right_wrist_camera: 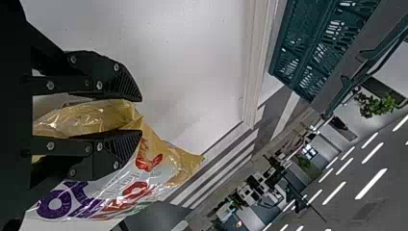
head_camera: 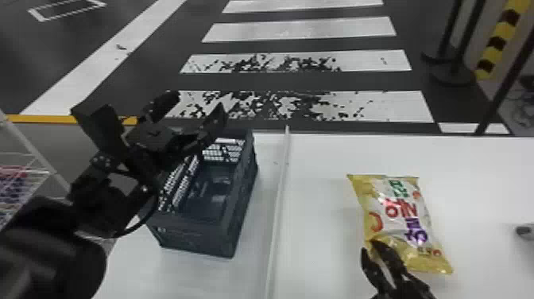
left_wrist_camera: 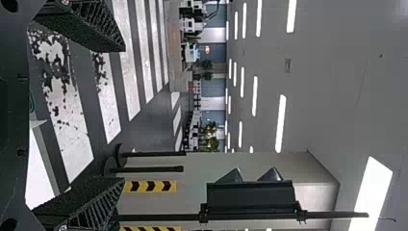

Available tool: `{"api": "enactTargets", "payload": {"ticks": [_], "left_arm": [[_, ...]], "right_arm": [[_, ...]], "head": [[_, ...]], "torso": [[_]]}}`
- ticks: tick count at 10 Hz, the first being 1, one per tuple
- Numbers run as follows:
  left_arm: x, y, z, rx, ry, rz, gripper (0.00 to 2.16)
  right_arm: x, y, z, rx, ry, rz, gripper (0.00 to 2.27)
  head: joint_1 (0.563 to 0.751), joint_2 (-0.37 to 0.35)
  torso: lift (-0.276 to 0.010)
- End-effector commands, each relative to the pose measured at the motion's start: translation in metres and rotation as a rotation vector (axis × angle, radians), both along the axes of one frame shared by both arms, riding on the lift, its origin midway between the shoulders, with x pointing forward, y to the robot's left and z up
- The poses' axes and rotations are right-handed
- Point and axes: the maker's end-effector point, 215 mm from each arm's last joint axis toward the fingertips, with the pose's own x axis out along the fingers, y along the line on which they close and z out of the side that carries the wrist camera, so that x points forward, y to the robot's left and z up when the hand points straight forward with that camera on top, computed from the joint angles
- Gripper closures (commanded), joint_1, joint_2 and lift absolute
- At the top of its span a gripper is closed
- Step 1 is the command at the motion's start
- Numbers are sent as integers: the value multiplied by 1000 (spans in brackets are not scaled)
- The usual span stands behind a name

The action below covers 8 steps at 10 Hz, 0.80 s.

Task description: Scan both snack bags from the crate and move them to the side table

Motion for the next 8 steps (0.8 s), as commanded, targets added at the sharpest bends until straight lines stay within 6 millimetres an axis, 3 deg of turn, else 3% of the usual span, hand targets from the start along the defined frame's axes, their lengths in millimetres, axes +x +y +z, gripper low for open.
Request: {"api": "enactTargets", "payload": {"ticks": [1, 3, 5, 8], "left_arm": [[0, -1, 2, -6, -3, -4, 33], [0, -1, 1, -4, 0, -6, 33], [0, 0, 1, -6, 0, -4, 33], [-1, -2, -1, -14, 3, -5, 33]], "right_arm": [[0, 4, 8, 5, -16, 2, 2108], [0, 6, 20, 36, -39, 9, 2219], [3, 5, 46, 143, -50, -6, 2219], [34, -11, 121, 407, -40, -113, 2219]], "head": [[695, 160], [695, 164], [695, 168], [695, 166]], "torso": [[-95], [-95], [-95], [-95]]}}
